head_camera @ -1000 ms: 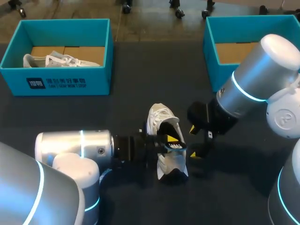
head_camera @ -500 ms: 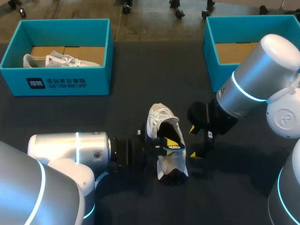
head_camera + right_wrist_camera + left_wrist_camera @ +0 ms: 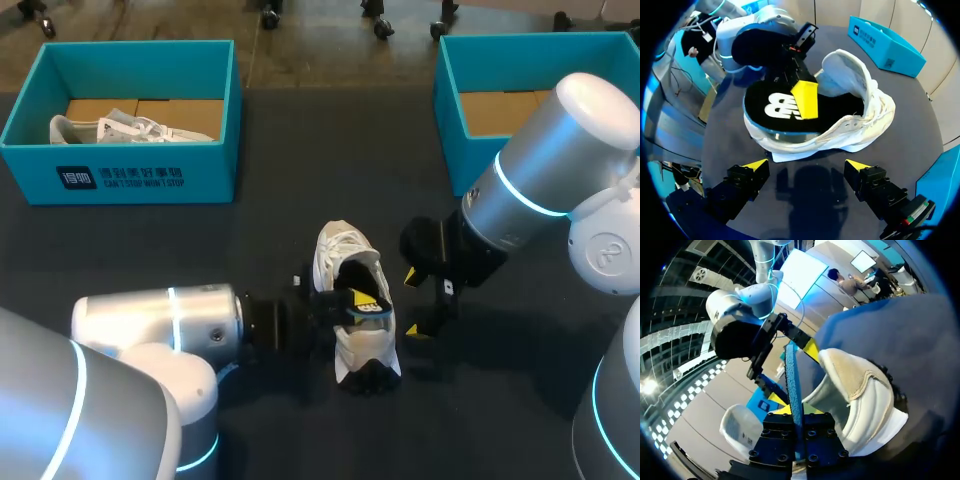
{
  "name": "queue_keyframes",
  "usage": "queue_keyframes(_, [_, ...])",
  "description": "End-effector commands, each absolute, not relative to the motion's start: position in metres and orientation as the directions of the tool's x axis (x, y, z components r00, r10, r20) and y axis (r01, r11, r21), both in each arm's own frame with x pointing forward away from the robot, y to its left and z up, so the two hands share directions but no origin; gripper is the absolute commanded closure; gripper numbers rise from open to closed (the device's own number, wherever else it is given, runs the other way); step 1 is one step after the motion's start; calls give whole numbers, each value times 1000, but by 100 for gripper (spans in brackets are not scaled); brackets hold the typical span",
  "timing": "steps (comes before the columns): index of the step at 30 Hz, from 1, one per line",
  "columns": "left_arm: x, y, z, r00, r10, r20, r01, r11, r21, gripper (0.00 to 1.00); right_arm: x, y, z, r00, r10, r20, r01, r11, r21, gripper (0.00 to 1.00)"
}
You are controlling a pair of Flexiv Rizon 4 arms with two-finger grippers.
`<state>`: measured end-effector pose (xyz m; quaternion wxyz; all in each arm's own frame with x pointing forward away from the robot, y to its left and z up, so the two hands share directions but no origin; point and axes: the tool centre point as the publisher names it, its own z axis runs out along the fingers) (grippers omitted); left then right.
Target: Take the shoe out of the shoebox, open the shoe tongue, remove and reinsert the insole, then place the shoe into the shoebox
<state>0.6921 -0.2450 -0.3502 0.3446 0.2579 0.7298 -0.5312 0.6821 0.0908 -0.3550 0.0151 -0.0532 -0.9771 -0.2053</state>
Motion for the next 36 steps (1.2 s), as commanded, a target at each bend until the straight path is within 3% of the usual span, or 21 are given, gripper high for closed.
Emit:
queue_keyframes(1, [695,-251,-349,-640,15,-769,735,304,-606,92,682,92,-356,-994,98,50,110,910,399,0])
queue_keyframes(3, [690,-248,-343,-640,13,-768,737,293,-610,65,682,92,-356,-994,98,50,110,910,399,0])
queue_keyframes(5, [686,-245,-339,-644,10,-765,736,283,-615,58,682,92,-356,-994,98,50,110,910,399,0])
queue_keyframes(12, [670,-238,-327,-633,15,-774,753,246,-611,65,682,92,-356,-994,98,50,110,910,399,0])
queue_keyframes(13, [669,-238,-327,-635,18,-773,753,241,-613,93,682,92,-356,-994,98,50,110,910,399,0])
queue_keyframes(14, [668,-239,-329,-632,20,-775,755,239,-610,100,682,92,-356,-994,98,50,110,910,399,0])
queue_keyframes(24, [695,-254,-355,-595,25,-804,772,295,-562,100,682,92,-356,-994,98,50,110,910,399,0])
queue_keyframes(31, [703,-252,-358,-631,23,-775,745,297,-597,100,682,92,-356,-994,98,50,110,910,399,0])
queue_keyframes(32, [700,-249,-353,-645,26,-764,737,285,-613,72,682,92,-356,-994,98,50,110,910,399,0])
queue_keyframes(33, [698,-247,-349,-639,25,-769,743,280,-608,60,682,92,-356,-994,98,50,110,910,399,0])
queue_keyframes(36, [690,-242,-339,-644,28,-764,742,265,-616,50,682,92,-356,-994,98,50,110,910,399,0])
